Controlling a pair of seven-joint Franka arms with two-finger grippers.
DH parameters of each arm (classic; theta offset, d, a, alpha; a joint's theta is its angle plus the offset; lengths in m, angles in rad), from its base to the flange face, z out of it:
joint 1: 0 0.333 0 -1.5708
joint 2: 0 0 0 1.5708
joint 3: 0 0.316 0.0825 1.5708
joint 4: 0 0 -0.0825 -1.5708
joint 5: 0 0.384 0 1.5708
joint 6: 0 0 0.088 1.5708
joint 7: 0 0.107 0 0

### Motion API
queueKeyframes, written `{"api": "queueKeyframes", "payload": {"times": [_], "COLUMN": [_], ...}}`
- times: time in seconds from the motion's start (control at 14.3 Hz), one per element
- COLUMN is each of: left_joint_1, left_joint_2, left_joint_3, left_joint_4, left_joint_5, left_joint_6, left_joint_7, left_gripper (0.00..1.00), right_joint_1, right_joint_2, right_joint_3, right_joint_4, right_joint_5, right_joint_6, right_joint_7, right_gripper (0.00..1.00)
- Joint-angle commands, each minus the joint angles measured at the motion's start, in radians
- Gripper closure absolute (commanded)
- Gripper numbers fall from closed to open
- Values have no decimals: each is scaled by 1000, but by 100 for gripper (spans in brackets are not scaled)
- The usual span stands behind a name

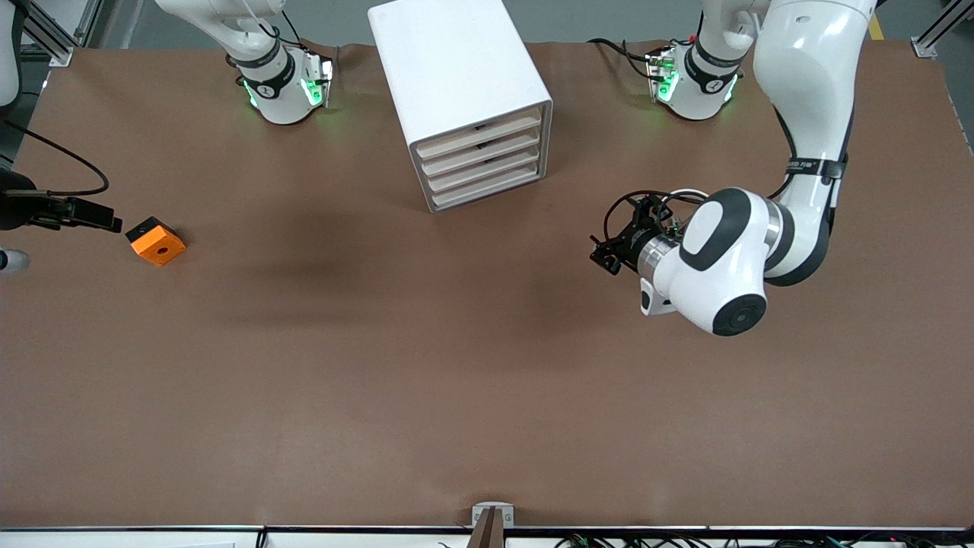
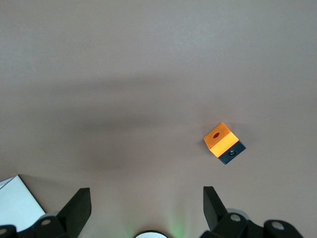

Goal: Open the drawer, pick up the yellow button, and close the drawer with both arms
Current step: 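Bring the left gripper to the front of the lowest drawer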

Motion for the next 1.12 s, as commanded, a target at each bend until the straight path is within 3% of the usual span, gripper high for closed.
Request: {"api": "queueKeyframes", "payload": {"times": [0.0,0.35,1.05], "left_joint_1": [5,0,-43], "left_joint_2": [51,103,175], "left_joint_3": [1,1,0], "left_joint_4": [32,34,31], "left_joint_5": [-76,-160,-320], "left_joint_6": [-70,-101,-227], "left_joint_7": [-149,-414,-767], "left_gripper": [0,0,0], "right_joint_1": [-12,-15,-18], "right_joint_2": [1,1,-1], "right_joint_3": [9,9,9], "right_joint_4": [1,-1,-5], "right_joint_5": [-6,-3,7], "right_joint_6": [-5,-7,-8], "right_joint_7": [6,12,14], "right_gripper": [0,0,0]}}
